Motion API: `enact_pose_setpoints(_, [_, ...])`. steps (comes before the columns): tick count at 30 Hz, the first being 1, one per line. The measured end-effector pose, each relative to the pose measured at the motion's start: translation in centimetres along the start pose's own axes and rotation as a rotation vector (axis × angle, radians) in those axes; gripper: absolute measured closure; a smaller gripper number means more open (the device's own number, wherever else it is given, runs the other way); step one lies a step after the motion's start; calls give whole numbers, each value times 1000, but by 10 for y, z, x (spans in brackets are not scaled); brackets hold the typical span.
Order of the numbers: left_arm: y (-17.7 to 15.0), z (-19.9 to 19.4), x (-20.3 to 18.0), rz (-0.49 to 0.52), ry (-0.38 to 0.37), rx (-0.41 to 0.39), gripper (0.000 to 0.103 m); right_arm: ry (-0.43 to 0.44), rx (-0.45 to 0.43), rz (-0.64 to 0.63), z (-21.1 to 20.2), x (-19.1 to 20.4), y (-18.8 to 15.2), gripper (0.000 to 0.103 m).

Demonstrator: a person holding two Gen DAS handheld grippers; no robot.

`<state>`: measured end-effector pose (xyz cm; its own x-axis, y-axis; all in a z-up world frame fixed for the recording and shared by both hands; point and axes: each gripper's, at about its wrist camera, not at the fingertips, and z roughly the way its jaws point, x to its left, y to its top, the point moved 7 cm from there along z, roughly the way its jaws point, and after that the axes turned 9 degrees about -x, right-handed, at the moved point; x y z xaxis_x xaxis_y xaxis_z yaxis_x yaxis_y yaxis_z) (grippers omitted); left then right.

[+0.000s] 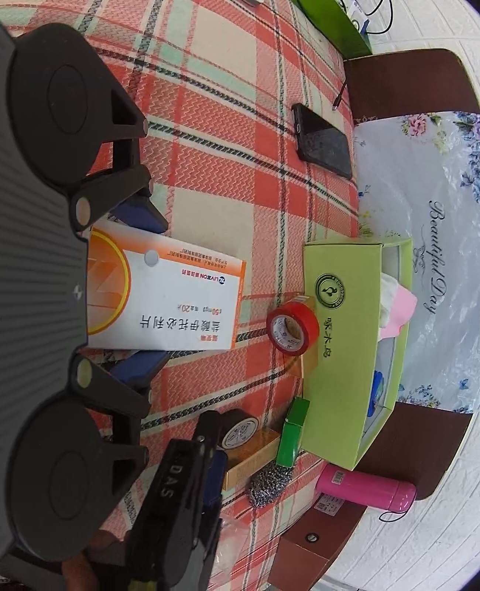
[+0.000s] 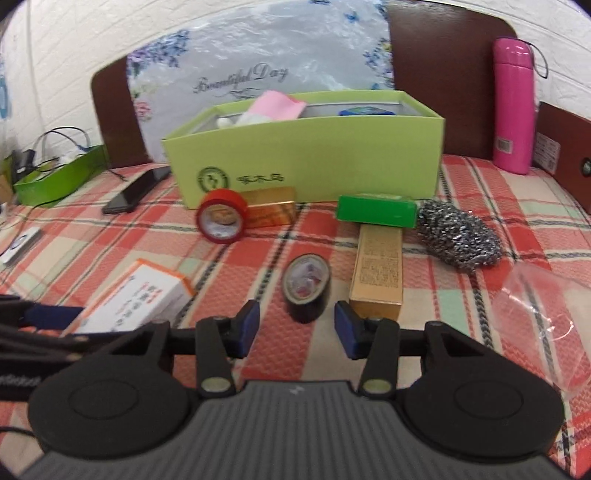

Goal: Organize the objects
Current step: 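Grasp the orange-white medicine box with the left tool while the right tool grasps the black tape roll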

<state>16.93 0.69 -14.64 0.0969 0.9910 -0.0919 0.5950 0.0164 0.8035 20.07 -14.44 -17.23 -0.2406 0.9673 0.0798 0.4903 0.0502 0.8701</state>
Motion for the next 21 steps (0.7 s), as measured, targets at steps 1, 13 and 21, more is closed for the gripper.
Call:
enact_pose_setpoints(1, [-1,2,-1,1,-3,6,31,-3,-6,-1,2,1,1,58])
enact_pose_setpoints(13, [-6,-2,-9,109,-38,6,34,63,24,-33,-19,4,-9,74])
enact_pose_setpoints(21, [-18,-19,-25,160,-110,23,32,136,65,-132,-70,15,-36,73])
